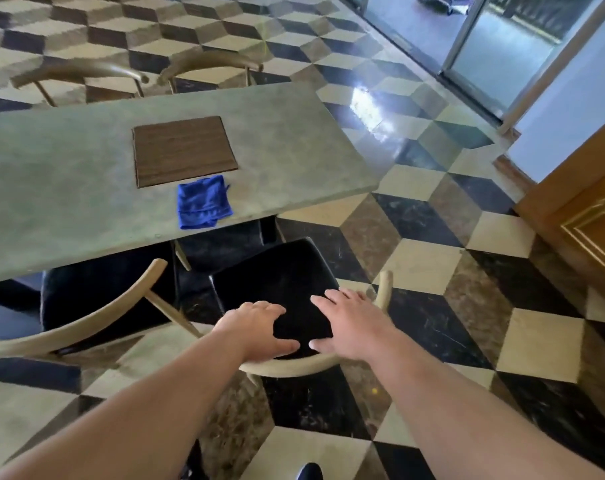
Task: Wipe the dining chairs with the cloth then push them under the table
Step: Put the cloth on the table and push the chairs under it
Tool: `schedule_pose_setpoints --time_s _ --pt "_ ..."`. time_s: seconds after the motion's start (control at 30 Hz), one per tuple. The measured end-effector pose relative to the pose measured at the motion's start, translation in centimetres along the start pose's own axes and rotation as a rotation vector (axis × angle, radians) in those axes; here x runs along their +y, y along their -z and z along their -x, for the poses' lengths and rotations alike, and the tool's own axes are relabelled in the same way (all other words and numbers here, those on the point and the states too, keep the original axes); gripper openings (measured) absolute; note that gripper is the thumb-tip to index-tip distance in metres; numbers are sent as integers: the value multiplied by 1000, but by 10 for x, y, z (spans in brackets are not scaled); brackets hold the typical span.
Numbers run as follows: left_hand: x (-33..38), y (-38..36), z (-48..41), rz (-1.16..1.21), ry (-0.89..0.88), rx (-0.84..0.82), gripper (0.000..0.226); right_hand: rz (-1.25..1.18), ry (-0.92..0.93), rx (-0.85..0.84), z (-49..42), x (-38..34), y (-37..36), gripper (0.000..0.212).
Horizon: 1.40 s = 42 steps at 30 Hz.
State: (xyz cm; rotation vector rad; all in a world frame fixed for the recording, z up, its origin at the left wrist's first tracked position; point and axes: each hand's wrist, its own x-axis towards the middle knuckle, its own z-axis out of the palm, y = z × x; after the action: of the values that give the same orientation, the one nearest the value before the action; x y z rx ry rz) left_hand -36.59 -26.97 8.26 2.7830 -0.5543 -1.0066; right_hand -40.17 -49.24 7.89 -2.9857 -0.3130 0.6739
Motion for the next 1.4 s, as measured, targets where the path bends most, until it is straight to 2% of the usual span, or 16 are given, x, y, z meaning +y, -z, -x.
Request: schedule_pose_setpoints --time_s 0.17,0.5,0.8,0.93,1.07,1.17,1.27,1.4 --pt "33 -13 -9 -3 9 -33 94 -13 23 18 13 24 -5 92" --pt "39 -47 -54 96 12 -149 96 29 -8 -127 -9 51 -27 98" --pt "45 -101 -77 173 144 -282 101 53 158 -294 -40 67 -77 101" --pt "60 -122 -92 82 187 -294 99 165 252 -388 -57 81 -100 101" --pt "66 -134 -106 5 212 -294 63 249 324 -415 -69 93 -118 83" --pt "64 -134 -113 -39 179 -345 58 278 340 -453 -82 96 -120 69" --pt "62 -132 -112 -68 169 -343 41 298 378 -449 -87 94 -114 34" --pt "57 -114 -104 -103 165 -248 35 296 445 -354 -90 94 -91 24"
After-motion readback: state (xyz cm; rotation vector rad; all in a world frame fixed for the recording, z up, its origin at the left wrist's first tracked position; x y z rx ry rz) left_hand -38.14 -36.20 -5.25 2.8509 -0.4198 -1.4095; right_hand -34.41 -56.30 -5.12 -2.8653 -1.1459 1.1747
